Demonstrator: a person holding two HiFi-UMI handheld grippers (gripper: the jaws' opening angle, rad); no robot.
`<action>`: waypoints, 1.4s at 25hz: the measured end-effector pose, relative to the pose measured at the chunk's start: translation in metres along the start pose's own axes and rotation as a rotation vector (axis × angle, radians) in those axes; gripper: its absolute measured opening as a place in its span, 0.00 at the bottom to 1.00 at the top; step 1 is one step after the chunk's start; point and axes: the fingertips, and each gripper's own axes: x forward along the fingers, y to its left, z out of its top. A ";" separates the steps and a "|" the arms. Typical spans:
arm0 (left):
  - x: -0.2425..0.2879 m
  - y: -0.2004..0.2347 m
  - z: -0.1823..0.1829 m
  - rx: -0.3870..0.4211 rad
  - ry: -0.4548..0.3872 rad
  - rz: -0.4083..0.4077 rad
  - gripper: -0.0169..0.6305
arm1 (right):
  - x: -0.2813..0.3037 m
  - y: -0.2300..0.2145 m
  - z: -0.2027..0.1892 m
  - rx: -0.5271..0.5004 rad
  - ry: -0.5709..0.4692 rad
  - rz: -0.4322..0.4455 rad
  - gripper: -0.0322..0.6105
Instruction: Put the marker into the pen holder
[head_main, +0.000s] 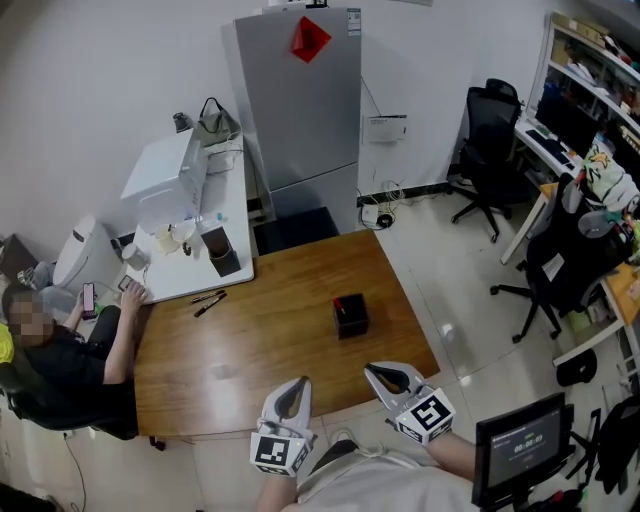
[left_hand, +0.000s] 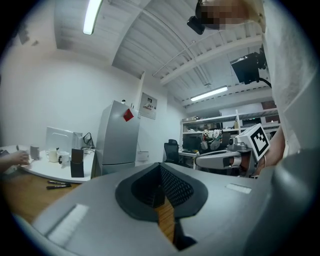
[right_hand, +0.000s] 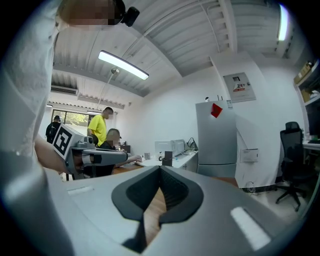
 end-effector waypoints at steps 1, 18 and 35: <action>-0.004 -0.007 0.002 0.014 -0.003 0.006 0.05 | -0.006 0.003 0.001 -0.002 -0.007 0.004 0.05; -0.110 -0.209 -0.029 0.105 0.031 0.048 0.05 | -0.201 0.069 -0.028 0.036 -0.004 0.083 0.05; -0.155 -0.219 0.010 0.075 -0.020 0.070 0.05 | -0.235 0.112 0.001 0.001 -0.063 0.080 0.05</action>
